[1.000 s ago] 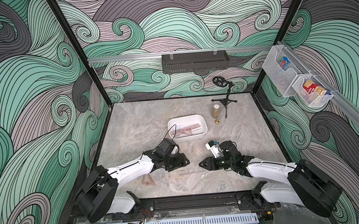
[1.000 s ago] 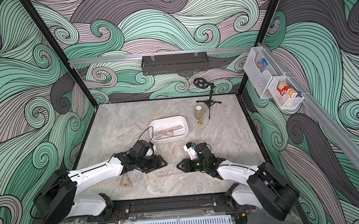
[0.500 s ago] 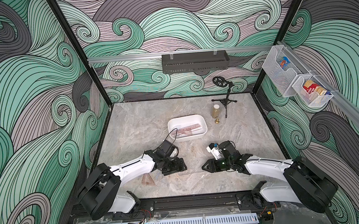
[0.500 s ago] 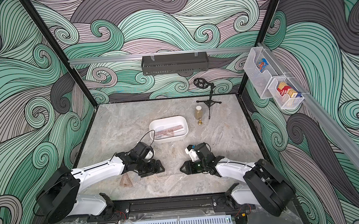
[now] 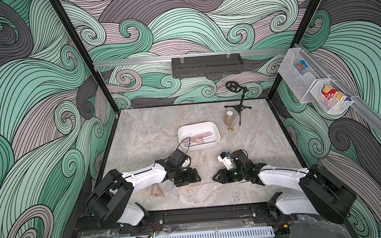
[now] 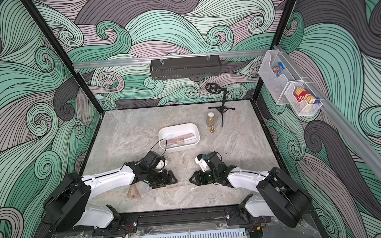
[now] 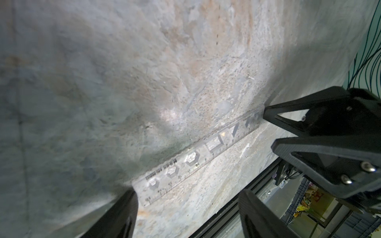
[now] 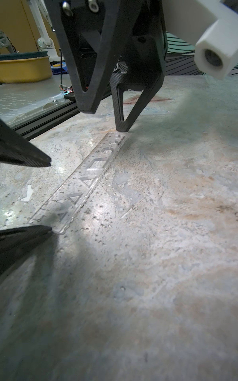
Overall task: Put the scattered rulers into the storage box
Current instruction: Pick up the ruler from the center of the board.
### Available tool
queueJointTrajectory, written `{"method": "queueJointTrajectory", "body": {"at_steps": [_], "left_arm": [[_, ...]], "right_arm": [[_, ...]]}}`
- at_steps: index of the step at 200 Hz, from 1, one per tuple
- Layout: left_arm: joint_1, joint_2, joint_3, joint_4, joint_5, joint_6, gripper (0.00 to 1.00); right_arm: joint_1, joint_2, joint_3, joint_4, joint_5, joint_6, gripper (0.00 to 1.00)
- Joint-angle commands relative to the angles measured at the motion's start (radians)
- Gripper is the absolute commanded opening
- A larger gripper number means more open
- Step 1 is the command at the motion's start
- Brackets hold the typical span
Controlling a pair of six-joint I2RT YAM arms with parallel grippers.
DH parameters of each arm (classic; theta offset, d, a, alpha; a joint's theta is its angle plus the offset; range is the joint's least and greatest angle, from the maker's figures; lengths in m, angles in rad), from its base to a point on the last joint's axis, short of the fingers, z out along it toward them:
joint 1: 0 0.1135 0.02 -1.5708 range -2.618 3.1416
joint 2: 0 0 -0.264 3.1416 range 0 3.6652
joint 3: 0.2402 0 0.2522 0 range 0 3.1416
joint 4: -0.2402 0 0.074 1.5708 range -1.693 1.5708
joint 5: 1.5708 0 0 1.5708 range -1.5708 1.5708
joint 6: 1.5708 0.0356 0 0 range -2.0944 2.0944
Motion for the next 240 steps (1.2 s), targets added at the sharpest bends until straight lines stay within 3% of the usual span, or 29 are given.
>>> {"method": "queueJointTrajectory", "body": {"at_steps": [1,150,187,240], "left_arm": [[-0.007,0.024,-0.023,0.004,-0.003,-0.010,0.81],[0.001,-0.102,0.067,-0.081,-0.072,-0.016,0.80],[0.001,-0.083,0.050,-0.154,-0.103,0.040,0.81],[-0.006,-0.034,-0.006,-0.067,-0.056,0.024,0.81]], "right_arm": [[0.004,0.005,0.002,0.008,-0.002,0.015,0.51],[-0.007,-0.057,0.070,-0.062,0.033,0.015,0.50],[-0.005,-0.064,0.075,-0.189,0.108,-0.042,0.51],[0.040,-0.004,0.056,-0.135,0.102,-0.004,0.51]]}}
